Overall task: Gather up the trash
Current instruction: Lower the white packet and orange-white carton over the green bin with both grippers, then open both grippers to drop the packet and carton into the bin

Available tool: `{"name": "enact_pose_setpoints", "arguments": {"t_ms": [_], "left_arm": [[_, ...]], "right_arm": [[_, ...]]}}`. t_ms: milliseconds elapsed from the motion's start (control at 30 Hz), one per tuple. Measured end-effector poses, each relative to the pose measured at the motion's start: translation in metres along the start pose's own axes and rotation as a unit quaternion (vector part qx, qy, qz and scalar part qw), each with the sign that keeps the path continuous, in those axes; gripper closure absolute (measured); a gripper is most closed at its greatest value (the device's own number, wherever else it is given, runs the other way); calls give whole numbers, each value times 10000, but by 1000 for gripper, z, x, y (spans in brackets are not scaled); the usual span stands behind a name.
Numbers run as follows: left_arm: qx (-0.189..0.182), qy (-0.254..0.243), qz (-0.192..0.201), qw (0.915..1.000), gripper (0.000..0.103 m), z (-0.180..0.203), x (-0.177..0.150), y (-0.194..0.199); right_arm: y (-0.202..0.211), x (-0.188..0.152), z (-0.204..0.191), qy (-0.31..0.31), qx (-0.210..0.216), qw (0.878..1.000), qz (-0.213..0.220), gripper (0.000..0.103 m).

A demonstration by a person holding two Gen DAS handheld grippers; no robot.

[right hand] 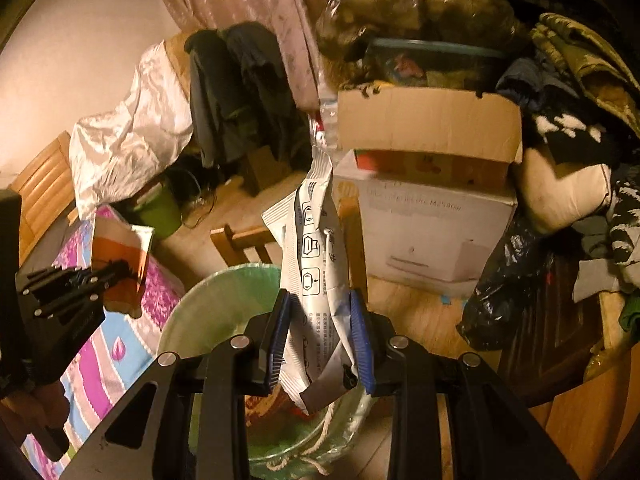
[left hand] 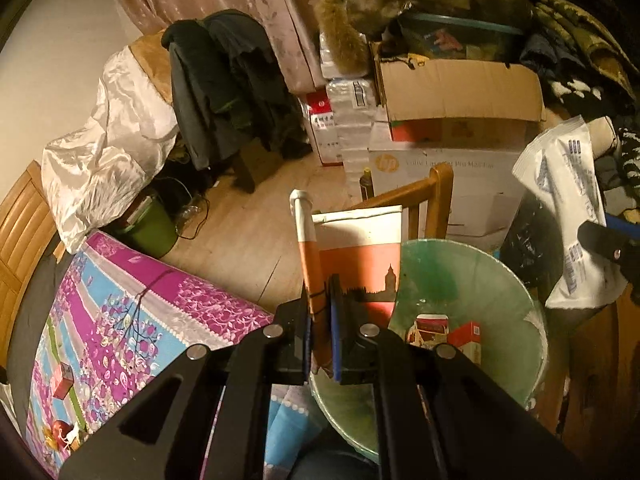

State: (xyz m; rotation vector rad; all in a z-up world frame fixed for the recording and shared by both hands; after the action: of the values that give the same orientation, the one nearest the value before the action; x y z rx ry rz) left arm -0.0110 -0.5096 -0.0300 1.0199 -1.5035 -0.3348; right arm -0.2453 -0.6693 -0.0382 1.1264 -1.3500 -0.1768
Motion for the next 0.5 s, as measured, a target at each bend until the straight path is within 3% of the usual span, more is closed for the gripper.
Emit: {"name": "enact_pose_setpoints", "arguments": {"t_ms": [367, 500], "left_arm": [[-323, -39, -250, 9992, 97, 7, -5, -16], [-586, -178, -413, 9973, 91, 12, -8, -24]], "right_arm": [[-10, -8, -7, -256, 450, 9983, -279, 71], [-17, -12, -16, -172, 581, 9974, -395, 61]]}}
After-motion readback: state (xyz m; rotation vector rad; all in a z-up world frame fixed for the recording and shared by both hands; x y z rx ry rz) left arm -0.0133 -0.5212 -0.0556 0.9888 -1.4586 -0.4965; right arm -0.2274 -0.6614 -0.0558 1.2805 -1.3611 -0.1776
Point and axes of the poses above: each gripper's, at about its wrist camera, not at the fingertips, and y roughly against the way its jaws point, z to its right, x to its top, the point moved 4 cm from there along -y, roughly the way its jaws point
